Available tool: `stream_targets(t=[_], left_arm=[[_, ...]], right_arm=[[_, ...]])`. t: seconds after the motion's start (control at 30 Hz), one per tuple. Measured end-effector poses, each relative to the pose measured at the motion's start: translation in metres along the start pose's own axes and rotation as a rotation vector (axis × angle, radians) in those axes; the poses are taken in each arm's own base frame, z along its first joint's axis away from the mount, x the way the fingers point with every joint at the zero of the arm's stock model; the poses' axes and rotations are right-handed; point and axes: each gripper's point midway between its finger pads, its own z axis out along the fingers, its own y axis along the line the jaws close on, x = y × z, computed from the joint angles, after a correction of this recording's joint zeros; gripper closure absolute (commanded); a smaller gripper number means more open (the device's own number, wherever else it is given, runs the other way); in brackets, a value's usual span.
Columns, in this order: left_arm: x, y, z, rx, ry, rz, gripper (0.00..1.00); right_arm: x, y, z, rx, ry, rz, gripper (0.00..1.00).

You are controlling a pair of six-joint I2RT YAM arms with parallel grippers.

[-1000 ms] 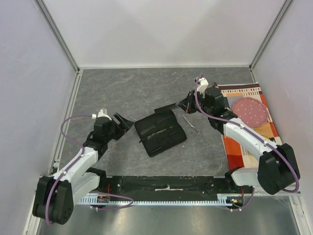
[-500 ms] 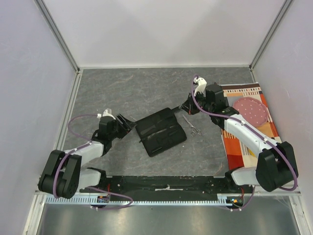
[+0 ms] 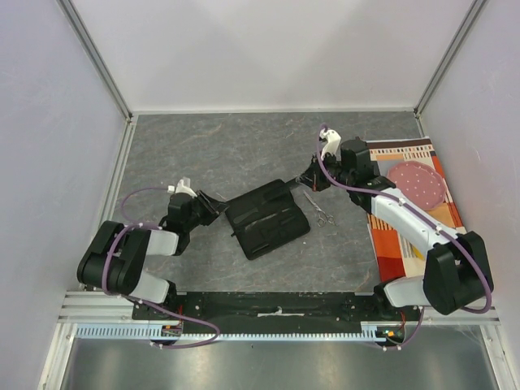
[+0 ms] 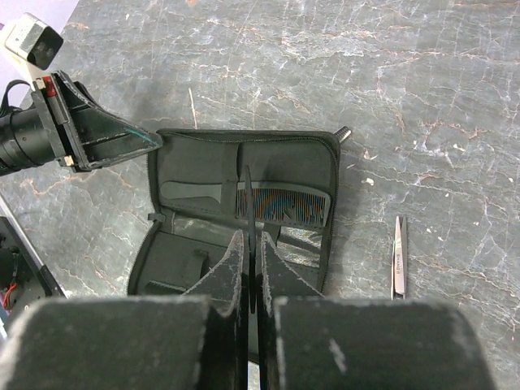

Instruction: Sort the hair-cutting tools

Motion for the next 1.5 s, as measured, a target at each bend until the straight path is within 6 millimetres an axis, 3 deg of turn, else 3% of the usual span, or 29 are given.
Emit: stream_targets(t=[0.03, 0.23, 0.73, 1.1, 1.5], left_arm=[[0.000, 0.000, 0.001, 0.005, 0.000, 0.001, 0.97], [0.003, -0.002, 0.010, 0.030, 0.022, 0.004, 0.98], [-0.006, -0.042, 0.055, 0.198, 0.117, 0.090, 0.98], [-0.005, -0.052, 0.055, 0.276, 0.158, 0.151, 0.98], [-0.003, -0.050, 0.059, 0.288, 0.182, 0.158, 0.98]], right_arm=[[0.000, -0.001, 0.000, 0.000, 0.001, 0.001, 1.00], [0.001, -0.007, 0.000, 0.006, 0.004, 0.003, 1.00], [-0.004, -0.028, -0.001, 0.039, -0.004, 0.028, 1.00], [-0.018, -0.077, -0.004, 0.074, -0.067, 0.114, 1.00], [-0.006, -0.081, 0.020, -0.023, -0.045, 0.143, 1.00]])
